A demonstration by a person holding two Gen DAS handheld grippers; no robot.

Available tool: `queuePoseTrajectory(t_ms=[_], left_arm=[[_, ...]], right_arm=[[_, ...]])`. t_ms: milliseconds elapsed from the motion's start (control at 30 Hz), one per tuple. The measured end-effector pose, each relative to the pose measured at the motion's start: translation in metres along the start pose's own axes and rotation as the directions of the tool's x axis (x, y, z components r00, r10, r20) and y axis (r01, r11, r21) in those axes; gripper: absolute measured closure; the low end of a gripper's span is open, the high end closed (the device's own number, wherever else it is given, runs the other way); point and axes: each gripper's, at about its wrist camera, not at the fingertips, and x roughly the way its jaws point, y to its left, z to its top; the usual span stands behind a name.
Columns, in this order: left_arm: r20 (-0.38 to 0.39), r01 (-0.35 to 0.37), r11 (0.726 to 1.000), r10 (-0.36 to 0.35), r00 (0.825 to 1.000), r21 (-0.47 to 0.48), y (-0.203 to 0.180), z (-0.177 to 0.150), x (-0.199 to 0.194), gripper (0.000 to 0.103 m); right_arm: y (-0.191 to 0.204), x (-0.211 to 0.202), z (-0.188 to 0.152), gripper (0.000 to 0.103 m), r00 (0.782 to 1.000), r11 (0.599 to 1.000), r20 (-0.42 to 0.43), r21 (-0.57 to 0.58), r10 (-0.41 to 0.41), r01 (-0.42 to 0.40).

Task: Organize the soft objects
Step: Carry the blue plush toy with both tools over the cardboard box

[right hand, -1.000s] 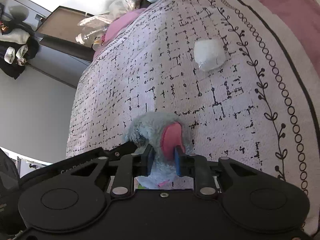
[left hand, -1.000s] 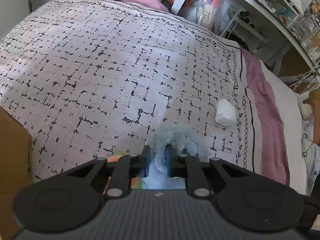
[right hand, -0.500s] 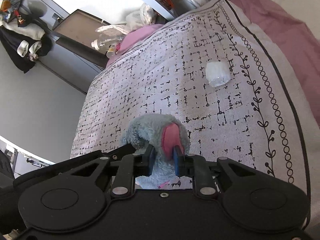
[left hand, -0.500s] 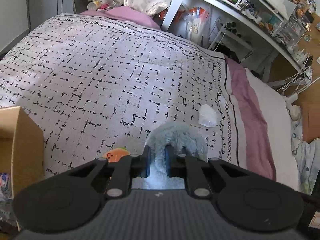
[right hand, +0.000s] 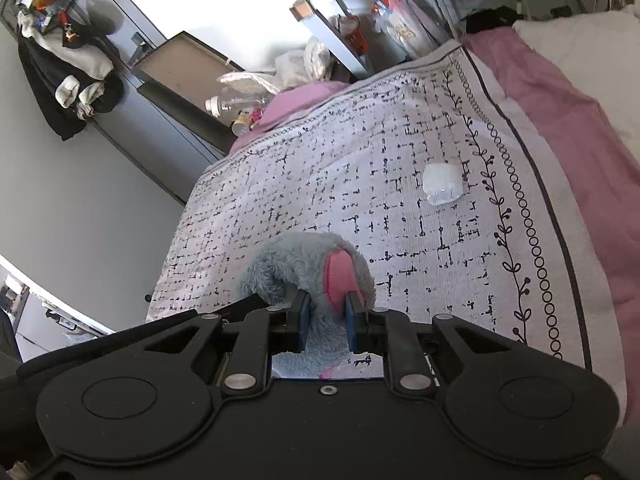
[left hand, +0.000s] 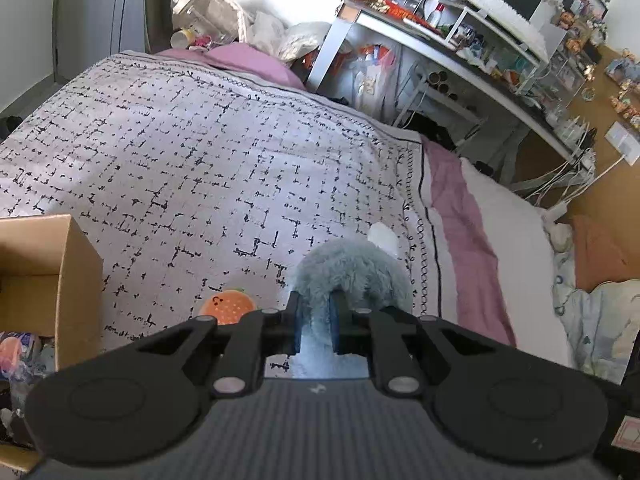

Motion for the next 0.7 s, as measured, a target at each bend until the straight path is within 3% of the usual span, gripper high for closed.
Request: queuePoseTrajectory(t_ms=[700], left_arm=[[0.093, 0.039, 0.999, -0.035, 0.995, -0.035, 0.034, -0.006, -0.068, 0.091]], right_arm=[[0.064, -0.032, -0.021, 0.085, 0.998, 0.995, 0.059, -0.094, 0.016, -0.01]])
